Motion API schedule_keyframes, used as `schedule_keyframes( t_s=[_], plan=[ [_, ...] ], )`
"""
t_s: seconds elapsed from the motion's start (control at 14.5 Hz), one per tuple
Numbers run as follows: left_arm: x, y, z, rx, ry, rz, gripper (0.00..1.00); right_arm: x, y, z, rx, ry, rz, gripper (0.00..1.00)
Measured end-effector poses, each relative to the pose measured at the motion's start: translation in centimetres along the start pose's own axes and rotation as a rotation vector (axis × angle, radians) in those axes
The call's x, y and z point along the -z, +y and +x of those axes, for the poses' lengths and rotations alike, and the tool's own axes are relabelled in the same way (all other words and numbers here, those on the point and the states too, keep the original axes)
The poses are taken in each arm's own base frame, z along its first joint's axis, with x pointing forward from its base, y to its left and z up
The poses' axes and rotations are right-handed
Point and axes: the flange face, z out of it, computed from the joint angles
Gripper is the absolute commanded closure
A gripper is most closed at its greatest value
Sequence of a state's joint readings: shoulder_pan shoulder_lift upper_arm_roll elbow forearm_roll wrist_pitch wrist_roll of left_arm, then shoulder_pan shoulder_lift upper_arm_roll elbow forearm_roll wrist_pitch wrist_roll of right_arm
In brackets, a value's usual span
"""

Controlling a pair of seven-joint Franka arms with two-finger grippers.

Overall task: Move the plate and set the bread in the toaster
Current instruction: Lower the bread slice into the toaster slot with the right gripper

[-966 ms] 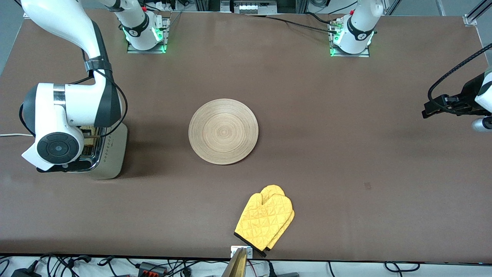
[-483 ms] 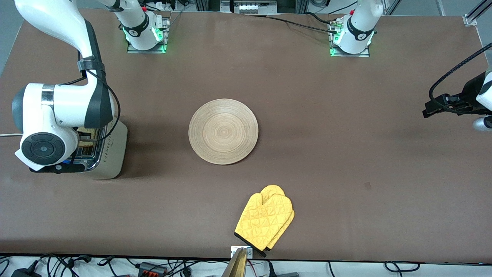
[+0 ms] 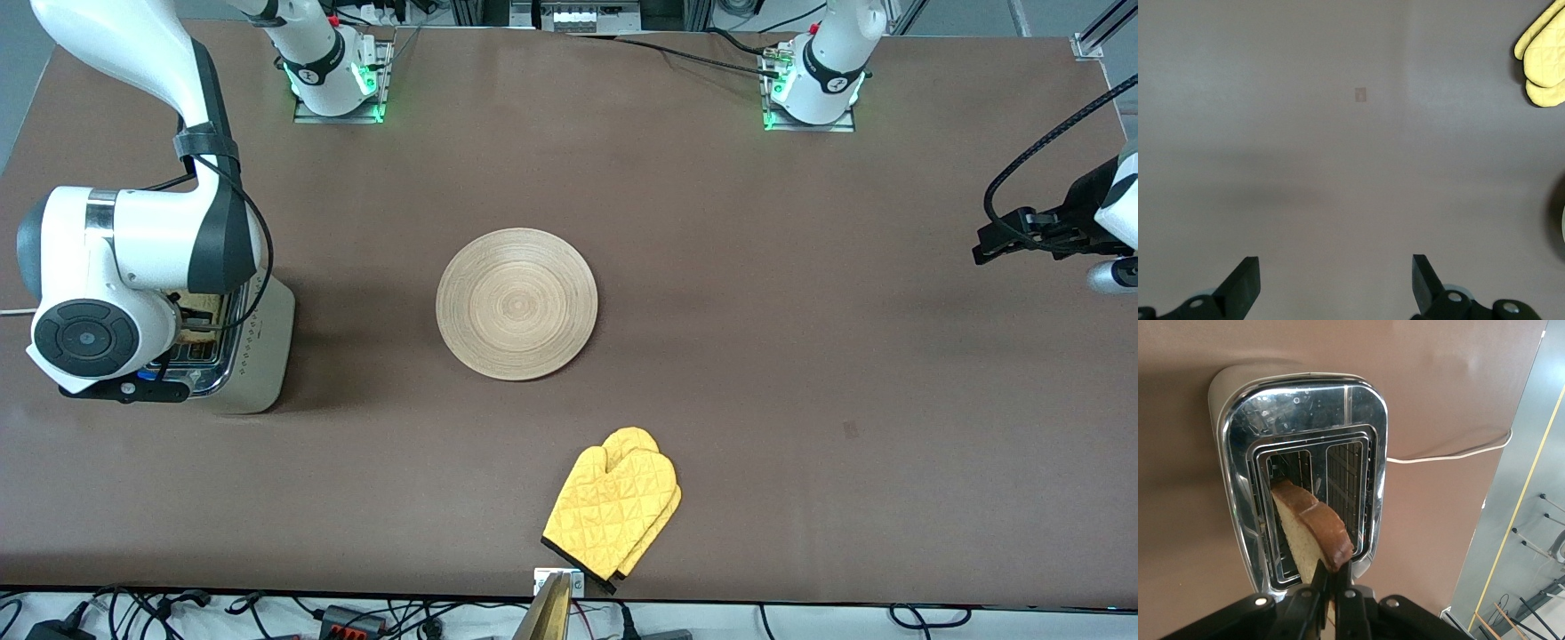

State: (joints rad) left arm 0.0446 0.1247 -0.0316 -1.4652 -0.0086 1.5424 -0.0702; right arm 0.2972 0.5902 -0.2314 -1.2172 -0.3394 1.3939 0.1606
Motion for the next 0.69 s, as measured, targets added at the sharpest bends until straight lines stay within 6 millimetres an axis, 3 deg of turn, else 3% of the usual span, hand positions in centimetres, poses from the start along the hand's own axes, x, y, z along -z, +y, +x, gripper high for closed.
schedule_keyframes(
  t_s=[0.69],
  plan=[
    [0.1,-0.4,0.0,0.007,0.003,0.0,0.0,0.9,1.0,-0.8,-0.035,-0.003,0.051,1.0]
  ],
)
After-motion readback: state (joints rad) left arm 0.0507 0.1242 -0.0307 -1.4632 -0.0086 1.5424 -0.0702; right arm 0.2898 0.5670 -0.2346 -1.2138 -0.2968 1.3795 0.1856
